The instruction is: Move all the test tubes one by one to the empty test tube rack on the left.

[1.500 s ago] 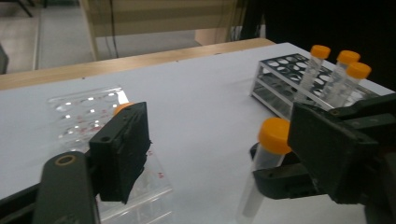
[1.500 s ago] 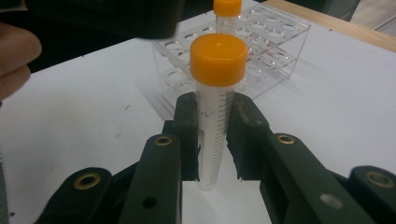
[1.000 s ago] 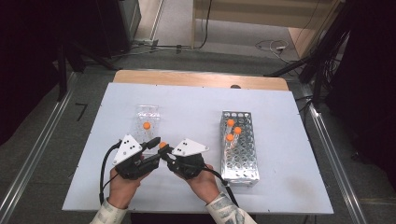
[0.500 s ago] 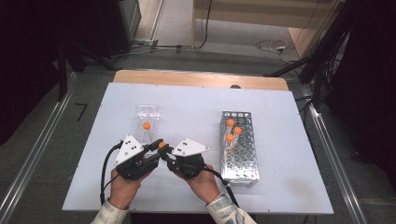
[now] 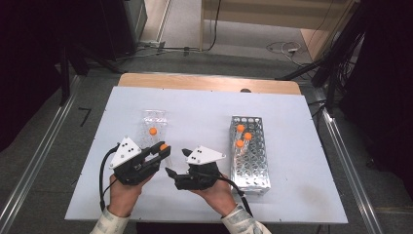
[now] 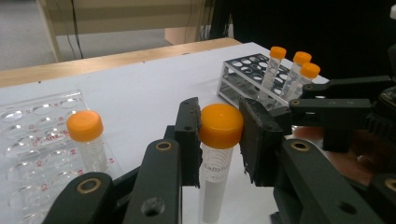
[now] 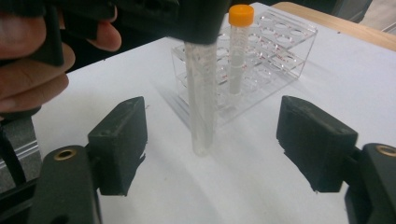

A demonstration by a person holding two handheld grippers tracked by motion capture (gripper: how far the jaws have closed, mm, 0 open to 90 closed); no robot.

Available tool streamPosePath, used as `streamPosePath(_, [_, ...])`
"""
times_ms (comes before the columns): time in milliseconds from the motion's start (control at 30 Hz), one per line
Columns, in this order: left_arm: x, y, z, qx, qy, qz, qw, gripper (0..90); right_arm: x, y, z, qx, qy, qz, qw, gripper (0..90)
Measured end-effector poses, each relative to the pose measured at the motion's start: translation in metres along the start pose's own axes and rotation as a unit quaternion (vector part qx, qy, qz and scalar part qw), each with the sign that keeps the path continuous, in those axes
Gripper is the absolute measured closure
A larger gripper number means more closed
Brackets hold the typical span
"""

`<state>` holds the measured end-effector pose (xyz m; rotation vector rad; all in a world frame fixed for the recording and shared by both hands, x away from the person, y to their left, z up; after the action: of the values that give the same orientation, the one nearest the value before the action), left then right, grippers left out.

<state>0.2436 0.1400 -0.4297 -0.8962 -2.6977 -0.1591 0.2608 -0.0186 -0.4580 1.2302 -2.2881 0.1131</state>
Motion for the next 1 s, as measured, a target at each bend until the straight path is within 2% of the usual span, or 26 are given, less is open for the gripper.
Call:
streamPosePath(333, [0.010,0.010,-0.005,0.007,-0.006,-0.015,0.9998,70.3,0.021,-0.008,0.006,-0.013,0.005,0.006,0.9999,16.6])
streamPosePath(767, [0.025,0.020,-0.012,0.017,-0.021,-0.026,0.9993,70.4,0.047,-0.019,0.019,-0.011,0.011,0.010,0.9998,18.4])
streamPosePath(1000, [0.034,0.027,-0.016,0.016,-0.022,-0.033,0.9991,70.3,0.060,-0.024,0.027,-0.011,0.017,0.015,0.9997,19.4])
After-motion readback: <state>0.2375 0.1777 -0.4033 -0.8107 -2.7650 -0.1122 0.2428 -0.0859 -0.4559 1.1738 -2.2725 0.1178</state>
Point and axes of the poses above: each handheld gripper's, and its own axes: x roughly backward along the jaws, z roughly out of its underside, y roughly to its left, the point moved 4 cm from there along -x, roughly forward along the jaws, and after that the axes turned 9 degrees about -x, right-handed, at the moved point
